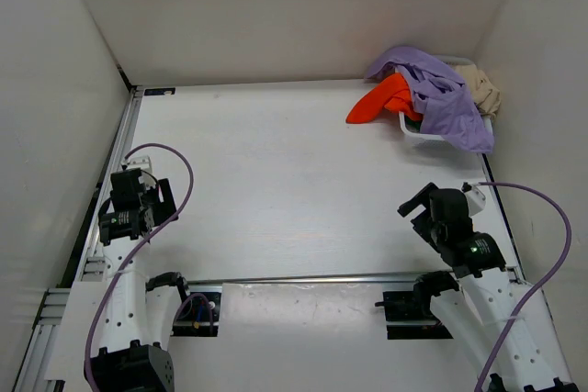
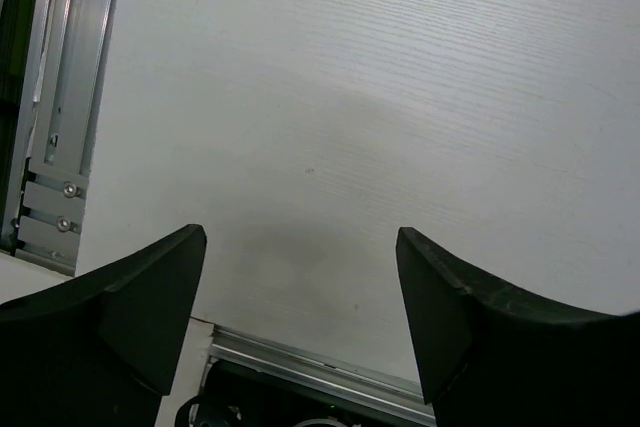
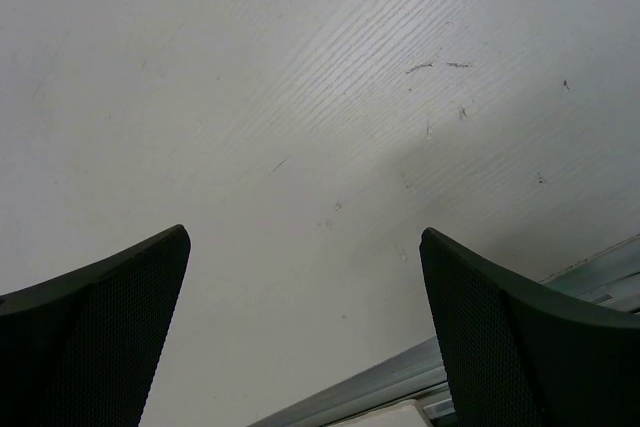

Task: Fold and stack the t-shirts

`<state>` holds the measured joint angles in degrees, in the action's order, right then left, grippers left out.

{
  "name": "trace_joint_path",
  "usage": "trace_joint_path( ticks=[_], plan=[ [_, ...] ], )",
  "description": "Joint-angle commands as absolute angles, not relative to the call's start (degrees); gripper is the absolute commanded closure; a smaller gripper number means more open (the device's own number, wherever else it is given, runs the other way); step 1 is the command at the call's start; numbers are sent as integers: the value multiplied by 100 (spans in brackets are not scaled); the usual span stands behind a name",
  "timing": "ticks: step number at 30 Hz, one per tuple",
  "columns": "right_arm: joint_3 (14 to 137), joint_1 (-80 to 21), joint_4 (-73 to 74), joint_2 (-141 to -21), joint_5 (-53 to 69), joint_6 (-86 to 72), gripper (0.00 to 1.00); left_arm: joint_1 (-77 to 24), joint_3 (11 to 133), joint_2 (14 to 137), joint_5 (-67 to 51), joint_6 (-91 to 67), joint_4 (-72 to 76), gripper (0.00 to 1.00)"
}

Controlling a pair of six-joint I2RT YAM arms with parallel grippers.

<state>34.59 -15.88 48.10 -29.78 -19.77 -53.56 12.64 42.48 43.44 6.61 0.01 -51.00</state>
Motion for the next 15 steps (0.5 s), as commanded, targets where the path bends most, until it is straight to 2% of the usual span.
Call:
trace_joint_path(
  ticks=[1,3,4,8,12,14,15],
  plan=[
    [3445,-1617,4825,-3058,-2249,-5492,1,1292,4219,4271,571,0,-5080,9],
    [3507,-1617,4825,-3059,-2346,-5624,1,1292,4219,4219,493,0,-5080,6],
    [3568,-1617,4825,-3128,-2399,-5625,1,1292,4219,4219,492,0,-5080,0],
    [4015,-1617,4422,-3401,-2224,-4409,1,1292,4578,4350,1095,0,-5080,0],
    [5522,-1617,4061,-4364,-2704,-3211,1,1292,5779,4903,1538,0,-5132,0],
    [6245,-1548,3877,-4919,-2891,-2701,1,1292,6203,5306,1145,0,-5263,0],
    [6641,-1390,3876,-5566,-2892,-2446,1,1292,6414,5439,951,0,-5334,0]
  ],
)
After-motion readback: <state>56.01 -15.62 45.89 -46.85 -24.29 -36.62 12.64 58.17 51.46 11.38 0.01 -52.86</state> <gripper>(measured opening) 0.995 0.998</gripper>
